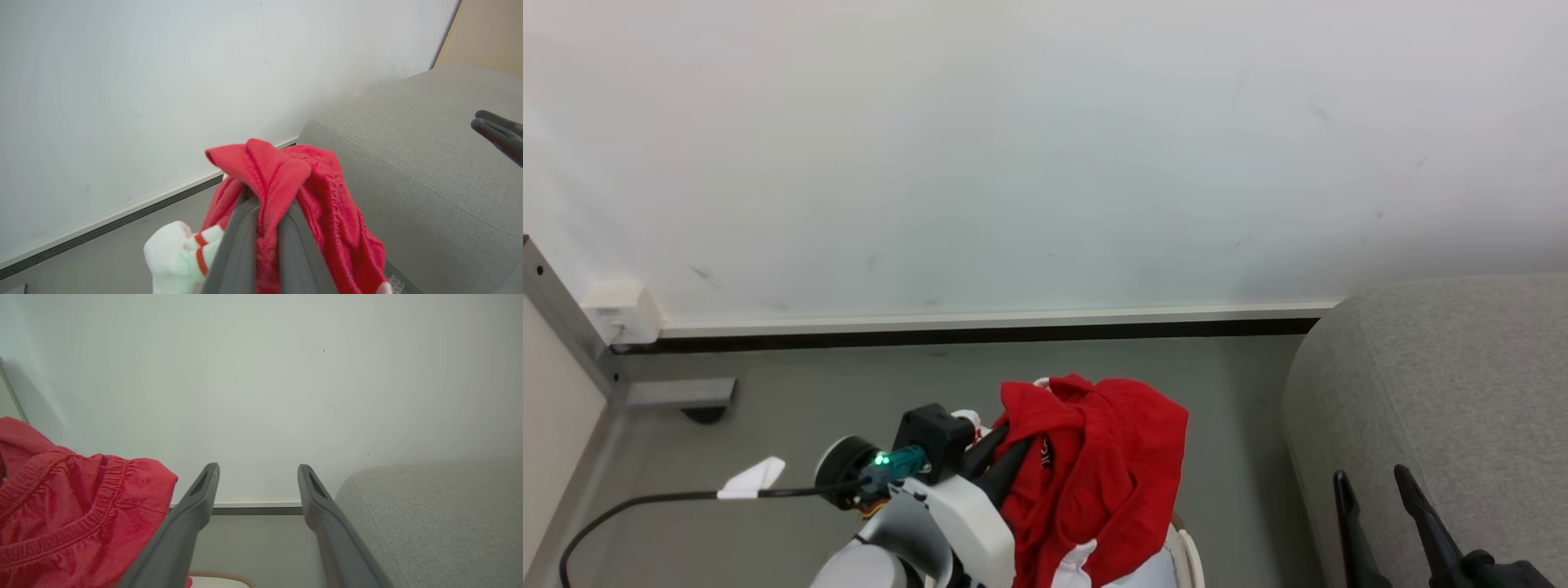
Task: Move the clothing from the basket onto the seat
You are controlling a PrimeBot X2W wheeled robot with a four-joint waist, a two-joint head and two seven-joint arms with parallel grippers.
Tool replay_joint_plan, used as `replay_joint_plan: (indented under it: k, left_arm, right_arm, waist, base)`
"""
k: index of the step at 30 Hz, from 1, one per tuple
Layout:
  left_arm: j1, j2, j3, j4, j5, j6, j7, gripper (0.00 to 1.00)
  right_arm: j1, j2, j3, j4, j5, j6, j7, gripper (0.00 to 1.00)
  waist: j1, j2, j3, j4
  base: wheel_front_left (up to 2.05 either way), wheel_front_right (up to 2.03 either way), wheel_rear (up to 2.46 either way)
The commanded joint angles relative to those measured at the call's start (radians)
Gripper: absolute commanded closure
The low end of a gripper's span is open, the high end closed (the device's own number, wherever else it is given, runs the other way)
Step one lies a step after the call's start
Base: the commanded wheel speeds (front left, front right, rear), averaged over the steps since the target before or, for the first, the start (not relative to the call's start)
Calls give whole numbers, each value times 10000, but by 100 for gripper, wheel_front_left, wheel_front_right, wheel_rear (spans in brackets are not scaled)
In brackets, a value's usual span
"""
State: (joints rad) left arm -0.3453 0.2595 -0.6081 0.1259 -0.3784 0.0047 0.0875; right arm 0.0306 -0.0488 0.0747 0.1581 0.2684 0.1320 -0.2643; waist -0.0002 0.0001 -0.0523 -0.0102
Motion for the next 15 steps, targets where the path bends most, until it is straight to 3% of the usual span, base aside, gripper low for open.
replay_joint_plan:
  k: [1, 15]
  left_arm:
    - [-135, 52, 74, -53, -37, 59, -17, 100]
    - [-411, 22, 86, 144, -90, 190, -67, 100]
  right_arm:
    - [201, -29, 17, 23, -4, -25, -3, 0]
    - [411, -31, 147, 5, 10, -25, -3, 0]
  waist:
    - [2, -1, -121, -99]
    - [2, -1, -447, -301]
  base:
    - [0, 0, 0]
    - [0, 0, 0]
